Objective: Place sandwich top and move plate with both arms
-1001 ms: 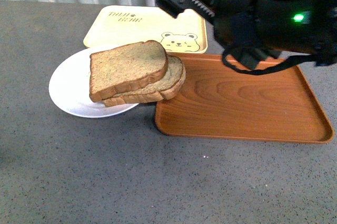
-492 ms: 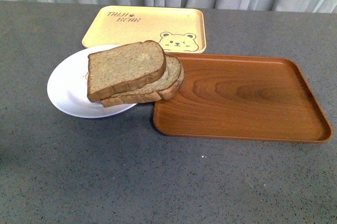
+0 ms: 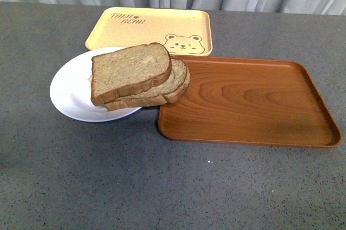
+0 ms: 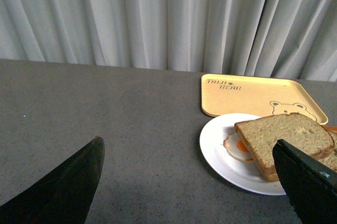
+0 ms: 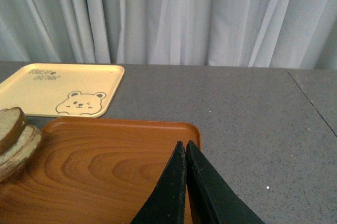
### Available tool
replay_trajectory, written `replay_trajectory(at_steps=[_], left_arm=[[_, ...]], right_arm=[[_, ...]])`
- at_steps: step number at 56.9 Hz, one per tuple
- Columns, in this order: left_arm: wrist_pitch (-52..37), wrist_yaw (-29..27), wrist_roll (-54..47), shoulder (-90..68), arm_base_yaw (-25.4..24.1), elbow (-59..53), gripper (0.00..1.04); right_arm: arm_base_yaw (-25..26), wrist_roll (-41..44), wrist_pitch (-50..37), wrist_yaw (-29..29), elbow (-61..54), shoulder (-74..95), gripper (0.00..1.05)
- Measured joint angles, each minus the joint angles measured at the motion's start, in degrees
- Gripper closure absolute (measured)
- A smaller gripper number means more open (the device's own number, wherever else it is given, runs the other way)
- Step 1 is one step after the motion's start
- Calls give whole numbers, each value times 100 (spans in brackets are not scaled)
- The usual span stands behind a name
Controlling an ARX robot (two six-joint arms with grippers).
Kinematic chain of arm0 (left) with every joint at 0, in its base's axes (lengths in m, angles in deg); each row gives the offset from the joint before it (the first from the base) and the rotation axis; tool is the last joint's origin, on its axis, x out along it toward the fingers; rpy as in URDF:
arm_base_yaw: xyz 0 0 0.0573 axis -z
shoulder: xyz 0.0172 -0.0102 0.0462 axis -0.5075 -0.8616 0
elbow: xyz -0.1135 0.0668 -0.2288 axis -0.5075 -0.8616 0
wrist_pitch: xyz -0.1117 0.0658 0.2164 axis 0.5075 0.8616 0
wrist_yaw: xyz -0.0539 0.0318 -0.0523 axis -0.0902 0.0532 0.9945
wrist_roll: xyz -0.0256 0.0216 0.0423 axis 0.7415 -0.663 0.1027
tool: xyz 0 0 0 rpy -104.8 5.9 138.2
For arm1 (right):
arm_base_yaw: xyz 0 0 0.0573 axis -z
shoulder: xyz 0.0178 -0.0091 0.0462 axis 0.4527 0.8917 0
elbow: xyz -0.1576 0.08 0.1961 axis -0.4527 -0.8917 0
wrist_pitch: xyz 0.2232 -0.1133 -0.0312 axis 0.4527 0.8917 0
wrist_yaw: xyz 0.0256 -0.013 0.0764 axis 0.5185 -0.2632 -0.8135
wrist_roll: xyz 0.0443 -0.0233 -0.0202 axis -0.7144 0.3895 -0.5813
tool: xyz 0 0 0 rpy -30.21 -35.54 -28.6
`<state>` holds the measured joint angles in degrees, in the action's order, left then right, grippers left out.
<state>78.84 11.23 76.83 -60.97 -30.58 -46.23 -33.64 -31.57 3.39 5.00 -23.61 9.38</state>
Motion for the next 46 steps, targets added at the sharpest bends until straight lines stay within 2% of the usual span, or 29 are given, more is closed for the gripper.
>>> replay_trajectory(at_steps=[6,8,12,36,46], left_arm=[[0,0,0,0,0,0,9],[0,2,0,0,0,0,9],[0,0,0,0,0,0,9],[0,0,0,0,0,0,9],[0,0,0,0,0,0,9]], right_arm=[[146,2,516,-142,-149,-645,103],[389,4,726,-509,-192,-898,103],[629,2,1080,-581,-219,-1309,103],[654,4,2761,-625,-225,-3171,103],[654,4,3187,-625,-227,-3615,103]])
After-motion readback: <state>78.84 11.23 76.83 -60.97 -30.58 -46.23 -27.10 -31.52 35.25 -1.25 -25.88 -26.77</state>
